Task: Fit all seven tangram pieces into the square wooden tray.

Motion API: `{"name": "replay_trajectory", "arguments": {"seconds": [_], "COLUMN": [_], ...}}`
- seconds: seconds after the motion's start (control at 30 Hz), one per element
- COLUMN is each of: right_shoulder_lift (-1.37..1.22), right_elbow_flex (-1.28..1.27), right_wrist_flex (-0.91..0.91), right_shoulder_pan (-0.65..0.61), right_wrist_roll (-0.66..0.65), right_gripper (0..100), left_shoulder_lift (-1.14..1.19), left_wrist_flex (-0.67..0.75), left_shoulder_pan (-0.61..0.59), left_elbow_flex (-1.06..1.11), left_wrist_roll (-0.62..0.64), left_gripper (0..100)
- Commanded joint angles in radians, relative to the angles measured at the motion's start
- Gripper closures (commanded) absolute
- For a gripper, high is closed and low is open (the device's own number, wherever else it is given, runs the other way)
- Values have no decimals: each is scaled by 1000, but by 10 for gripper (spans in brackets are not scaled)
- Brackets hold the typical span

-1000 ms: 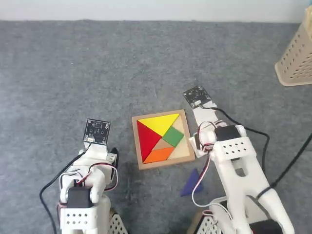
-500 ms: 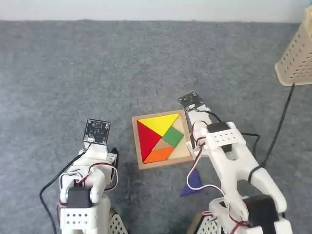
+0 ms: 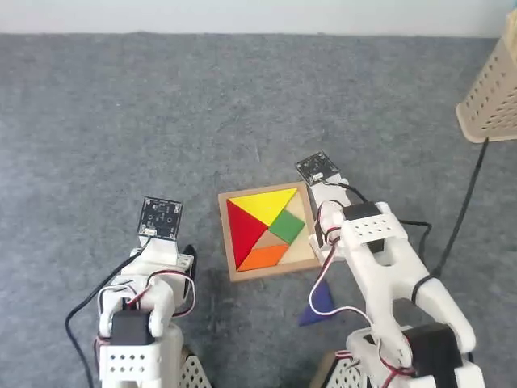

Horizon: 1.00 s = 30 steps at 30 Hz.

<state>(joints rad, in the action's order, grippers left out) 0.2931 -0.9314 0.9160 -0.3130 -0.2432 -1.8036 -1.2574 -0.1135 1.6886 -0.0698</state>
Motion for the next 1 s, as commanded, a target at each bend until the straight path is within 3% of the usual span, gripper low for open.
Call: {"name": "replay_trajectory", "arguments": {"seconds": [0.0,0.33,0.97], "right_shoulder_lift": [4,1,16], "right_elbow_flex": [6,-2,-55], "right_wrist_flex": [-8,-16,-199], "right_shoulder_pan": [-4,-4,-5], "right_wrist_roll": [9,11,11], "right_gripper": [764,764,764], "left_shoulder_lift": [-15,-15,-15], "left_wrist_flex": [-5,-5,-5], "left_shoulder_pan": [0,0,0], "left_elbow_flex": [-4,-4,-4], "left_wrist_roll": [8,8,8], "left_gripper": [867,867,867]}}
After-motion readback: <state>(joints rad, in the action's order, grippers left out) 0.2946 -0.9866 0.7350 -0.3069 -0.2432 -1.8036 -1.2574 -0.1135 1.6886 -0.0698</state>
